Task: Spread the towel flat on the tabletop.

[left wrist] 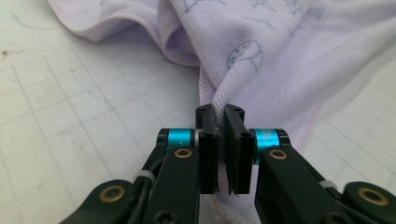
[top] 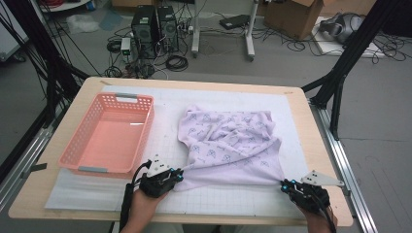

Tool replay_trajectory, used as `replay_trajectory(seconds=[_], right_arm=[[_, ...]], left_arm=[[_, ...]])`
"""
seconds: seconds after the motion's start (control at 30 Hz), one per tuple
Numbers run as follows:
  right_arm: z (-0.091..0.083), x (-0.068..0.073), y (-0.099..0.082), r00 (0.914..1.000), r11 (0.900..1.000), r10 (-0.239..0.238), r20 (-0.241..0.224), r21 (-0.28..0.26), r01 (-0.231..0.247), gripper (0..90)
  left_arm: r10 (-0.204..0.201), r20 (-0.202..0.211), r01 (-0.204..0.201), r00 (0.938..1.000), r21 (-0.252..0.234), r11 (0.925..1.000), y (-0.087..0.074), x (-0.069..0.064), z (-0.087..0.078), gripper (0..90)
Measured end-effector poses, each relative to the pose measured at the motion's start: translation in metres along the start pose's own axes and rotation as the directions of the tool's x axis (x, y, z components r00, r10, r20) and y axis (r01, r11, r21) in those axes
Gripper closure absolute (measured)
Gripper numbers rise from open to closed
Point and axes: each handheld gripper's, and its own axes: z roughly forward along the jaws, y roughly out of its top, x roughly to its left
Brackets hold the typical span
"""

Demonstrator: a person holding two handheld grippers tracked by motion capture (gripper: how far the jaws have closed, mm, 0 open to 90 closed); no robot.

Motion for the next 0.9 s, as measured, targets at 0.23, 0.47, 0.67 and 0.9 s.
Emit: replay_trajectory(seconds=[0.23, 0.47, 0.67, 0.9], right_arm=[[-0.024, 0.018, -0.014, 0.9997, 0.9986, 0.018, -0.013, 0.05, -0.018, 83.1], [-0.056, 0.031, -0.034, 0.999, 0.9917, 0.024, -0.037, 0.127, -0.019, 83.3], [-0.084, 0.036, -0.058, 0.9984, 0.9725, 0.034, -0.045, 0.232, -0.023, 83.0], [-0.082, 0.029, -0.055, 0.9998, 0.993, 0.02, 0.009, 0.116, -0.021, 64.5]], left_arm=[[-0.018, 0.04, 0.018, 0.999, -0.004, 0.9998, -0.013, -0.019, -0.027, 84.4], [-0.009, 0.108, 0.007, 0.9941, 0.014, 0.9999, -0.027, -0.044, -0.047, 82.8], [-0.023, 0.08, 0.025, 0.9965, -0.022, 0.9994, -0.026, -0.043, -0.053, 58.4], [-0.059, 0.023, 0.059, 0.998, 0.002, 0.9982, -0.015, -0.023, -0.027, 56.5]])
